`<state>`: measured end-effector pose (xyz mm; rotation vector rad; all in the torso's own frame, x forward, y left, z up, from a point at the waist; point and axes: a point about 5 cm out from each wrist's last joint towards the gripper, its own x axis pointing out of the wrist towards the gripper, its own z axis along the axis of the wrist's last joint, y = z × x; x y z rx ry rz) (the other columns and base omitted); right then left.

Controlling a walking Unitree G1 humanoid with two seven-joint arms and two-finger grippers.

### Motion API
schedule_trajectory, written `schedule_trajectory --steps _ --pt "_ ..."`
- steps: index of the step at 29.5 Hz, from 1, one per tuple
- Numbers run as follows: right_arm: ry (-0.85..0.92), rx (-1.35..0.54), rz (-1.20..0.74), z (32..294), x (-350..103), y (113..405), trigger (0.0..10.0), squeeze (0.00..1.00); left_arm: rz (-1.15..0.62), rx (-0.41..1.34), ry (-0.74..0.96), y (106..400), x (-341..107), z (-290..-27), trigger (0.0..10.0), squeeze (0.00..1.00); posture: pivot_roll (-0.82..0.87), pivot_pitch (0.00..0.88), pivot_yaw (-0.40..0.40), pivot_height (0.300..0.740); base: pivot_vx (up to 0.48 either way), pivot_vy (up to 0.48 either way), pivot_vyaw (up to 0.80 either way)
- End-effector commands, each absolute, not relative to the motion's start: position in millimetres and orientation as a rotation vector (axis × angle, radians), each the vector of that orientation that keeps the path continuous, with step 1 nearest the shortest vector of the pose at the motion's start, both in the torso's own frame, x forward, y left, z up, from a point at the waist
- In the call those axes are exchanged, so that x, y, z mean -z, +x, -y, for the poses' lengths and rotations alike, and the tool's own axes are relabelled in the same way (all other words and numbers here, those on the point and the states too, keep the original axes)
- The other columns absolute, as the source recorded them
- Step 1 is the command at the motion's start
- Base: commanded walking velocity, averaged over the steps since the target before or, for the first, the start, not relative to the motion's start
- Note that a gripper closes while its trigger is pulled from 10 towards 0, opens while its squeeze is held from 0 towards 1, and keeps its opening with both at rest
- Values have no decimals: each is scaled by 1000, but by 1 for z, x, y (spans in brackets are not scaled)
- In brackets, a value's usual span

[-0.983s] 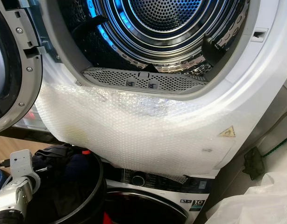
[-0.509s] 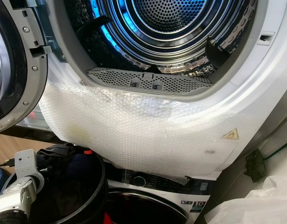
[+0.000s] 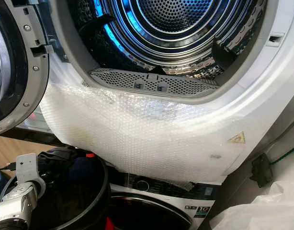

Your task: Clothes washing

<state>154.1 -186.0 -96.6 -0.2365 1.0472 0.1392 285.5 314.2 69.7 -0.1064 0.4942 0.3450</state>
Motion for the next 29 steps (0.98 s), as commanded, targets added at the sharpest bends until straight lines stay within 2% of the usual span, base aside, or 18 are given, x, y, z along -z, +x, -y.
schedule_trajectory --steps 1,10,15,18,20,23,26,28,29 --pt "-235 -150 -1062 183 98 151 10000 0 -532 -312 -116 283 -62 -307 0 0 166 0 -33 740 0 0 0" --pt "-228 -153 -1060 181 98 152 10000 0 -481 -292 -105 286 -76 -308 0 0 159 0 -23 740 0 0 0" --pt "-216 -148 -1064 181 99 150 10000 0 -382 -270 -106 275 -98 -300 0 0 152 0 -14 740 0 0 0" --pt "-203 -144 -1064 181 99 150 10000 0 -317 -166 -162 266 -111 -288 0 0 149 0 -8 740 0 0 0" --pt "-197 -144 -1064 182 99 150 10000 0 -276 43 -206 251 -122 -271 0 0 155 0 -7 740 0 0 0" --pt "-196 -145 -1066 182 99 149 10000 0 -253 194 -244 237 -130 -259 0 0 159 0 -7 740 0 0 0" --pt "-195 -148 -1069 183 99 148 10000 0 -242 282 -238 226 -136 -253 0 0 174 0 -11 740 0 0 0" --pt "-189 -151 -1066 183 99 150 10000 0 -188 479 -193 209 -154 -241 0 0 178 0 -10 740 0 0 0" --pt "-185 -150 -1063 183 98 151 10000 0 -174 510 -208 207 -159 -239 0 0 177 0 -9 740 0 0 0"
